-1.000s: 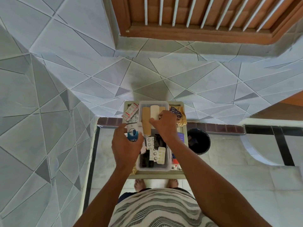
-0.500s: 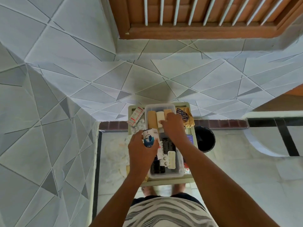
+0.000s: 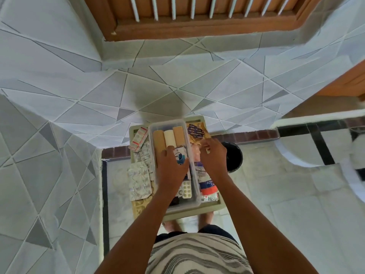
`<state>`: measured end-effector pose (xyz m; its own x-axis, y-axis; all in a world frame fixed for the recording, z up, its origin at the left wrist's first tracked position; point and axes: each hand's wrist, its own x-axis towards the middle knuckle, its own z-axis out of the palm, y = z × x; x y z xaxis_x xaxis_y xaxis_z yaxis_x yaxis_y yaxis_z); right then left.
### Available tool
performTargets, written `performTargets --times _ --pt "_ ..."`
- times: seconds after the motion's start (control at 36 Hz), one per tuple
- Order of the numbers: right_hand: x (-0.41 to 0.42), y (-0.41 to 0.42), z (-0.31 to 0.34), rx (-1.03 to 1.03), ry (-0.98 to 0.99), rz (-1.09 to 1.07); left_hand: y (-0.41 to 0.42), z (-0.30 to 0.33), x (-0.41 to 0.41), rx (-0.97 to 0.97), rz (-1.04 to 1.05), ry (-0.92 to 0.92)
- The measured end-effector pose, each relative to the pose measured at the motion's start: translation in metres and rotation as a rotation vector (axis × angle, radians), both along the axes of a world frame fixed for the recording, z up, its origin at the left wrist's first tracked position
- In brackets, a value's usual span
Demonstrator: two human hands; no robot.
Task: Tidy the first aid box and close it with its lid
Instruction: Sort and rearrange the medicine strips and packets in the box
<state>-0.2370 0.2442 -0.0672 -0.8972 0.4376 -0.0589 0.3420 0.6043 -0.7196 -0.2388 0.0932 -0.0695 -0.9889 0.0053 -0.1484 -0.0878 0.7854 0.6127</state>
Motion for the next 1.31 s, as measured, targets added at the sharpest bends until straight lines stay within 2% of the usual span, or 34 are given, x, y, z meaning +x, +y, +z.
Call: performTargets --times 0.17,0.36,0.47,0.58,0.64,0.78,1.0,1.17,1.31 --pt "0.018 0.018 -0.010 -0.055 -0.083 0.040 0.005 -0.003 0.014 0.110 -0.046 0.008" --pt "0.056 0.039 -0.009 -0.142 -0.131 0.185 -0.009 -0.017 0.019 0.240 -0.148 -0.204" --pt "0.087 0.047 -0.011 -0.220 -0.205 0.370 -0.014 -0.022 0.025 0.343 -0.186 -0.302" --pt "0.103 0.052 -0.015 -0.046 -0.332 0.645 -0.015 -0.024 0.026 0.349 -0.177 -0.281" --pt "0.105 0.052 -0.016 0.042 -0.344 0.684 -0.016 -0.027 0.027 0.287 -0.197 -0.239" --pt "0.105 0.051 -0.017 0.047 -0.290 0.584 -0.019 -0.023 0.034 0.253 -0.201 -0.138" --pt "0.105 0.046 -0.001 0.079 -0.014 0.464 -0.043 -0.002 0.060 0.107 -0.032 0.235" --pt "0.083 0.017 0.019 0.079 0.202 0.514 -0.077 -0.015 0.066 0.060 0.124 0.252" --pt "0.064 -0.014 0.026 0.034 0.095 0.696 -0.095 -0.032 0.063 0.035 0.241 0.125"
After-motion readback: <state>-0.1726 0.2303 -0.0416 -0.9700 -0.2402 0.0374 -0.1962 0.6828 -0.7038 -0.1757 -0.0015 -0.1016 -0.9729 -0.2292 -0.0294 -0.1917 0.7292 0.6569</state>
